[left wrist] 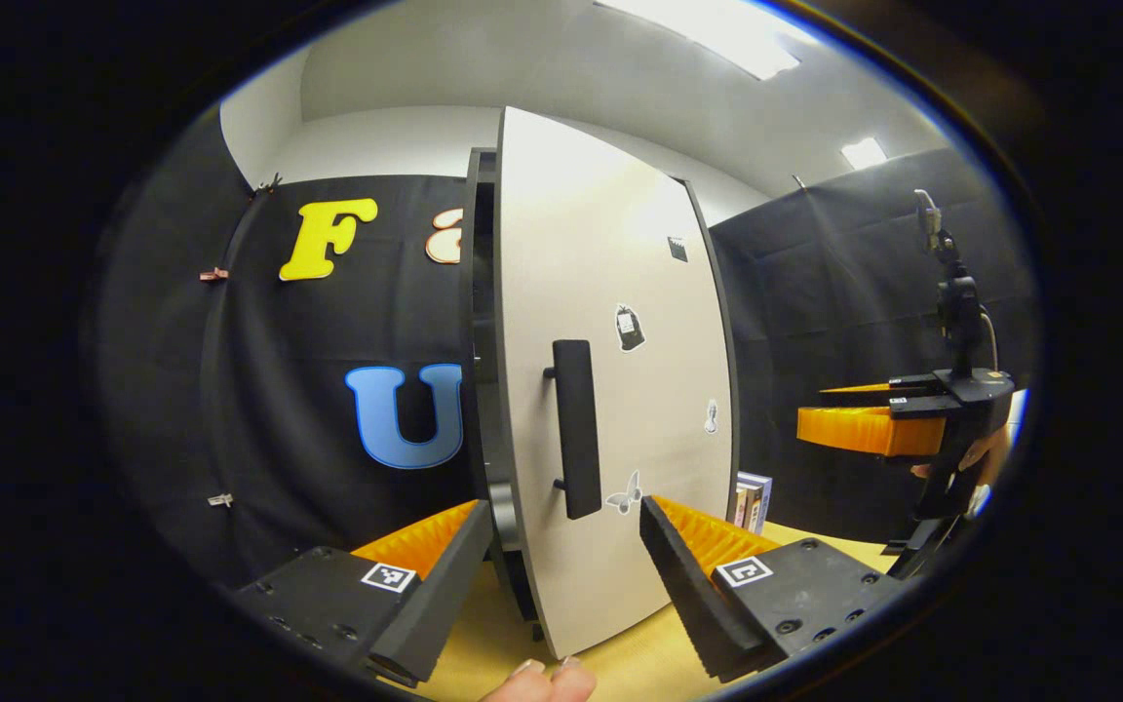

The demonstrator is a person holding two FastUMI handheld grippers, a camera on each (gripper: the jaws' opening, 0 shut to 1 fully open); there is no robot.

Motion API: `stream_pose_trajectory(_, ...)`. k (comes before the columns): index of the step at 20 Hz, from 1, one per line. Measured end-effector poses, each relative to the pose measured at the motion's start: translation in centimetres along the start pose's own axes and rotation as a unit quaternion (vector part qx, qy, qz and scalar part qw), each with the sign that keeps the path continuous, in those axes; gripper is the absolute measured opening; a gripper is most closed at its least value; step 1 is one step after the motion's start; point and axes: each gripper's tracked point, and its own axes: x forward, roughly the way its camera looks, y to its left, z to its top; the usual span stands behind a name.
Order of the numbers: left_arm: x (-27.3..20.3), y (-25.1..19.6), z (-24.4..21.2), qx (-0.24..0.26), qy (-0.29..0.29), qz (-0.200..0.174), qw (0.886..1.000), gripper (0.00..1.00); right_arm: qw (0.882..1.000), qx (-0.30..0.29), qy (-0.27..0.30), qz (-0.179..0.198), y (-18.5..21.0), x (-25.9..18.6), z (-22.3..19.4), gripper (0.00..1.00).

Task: Open the cabinet door with the right hand, grasp the bottle in the cabinet with the left hand and place it on the coaster, then close the cabinet door with the right hand.

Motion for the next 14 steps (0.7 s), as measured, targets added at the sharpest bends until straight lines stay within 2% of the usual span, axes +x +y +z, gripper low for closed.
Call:
stream_pose_trajectory(4, 0.3, -2.2, 0.8, -0.006, -0.007, 0.010, 1.000, 0.96, 0.998, -0.058, -0.012, 0.004, -0.1, -0.2, -0.5, 0.98)
stream_pose_trajectory(7, 0.4, -2.8, 1.0, 0.004, -0.006, 0.020, 1.000, 0.95, 0.998, -0.063, -0.021, 0.020, 0.6, -0.3, -0.2, 0.98)
stream_pose_trajectory(14, 0.4, -3.2, 0.9, -0.007, -0.001, 0.030, 1.000, 0.96, 0.998, -0.052, -0.026, 0.022, 0.8, -0.4, 0.1, 0.97)
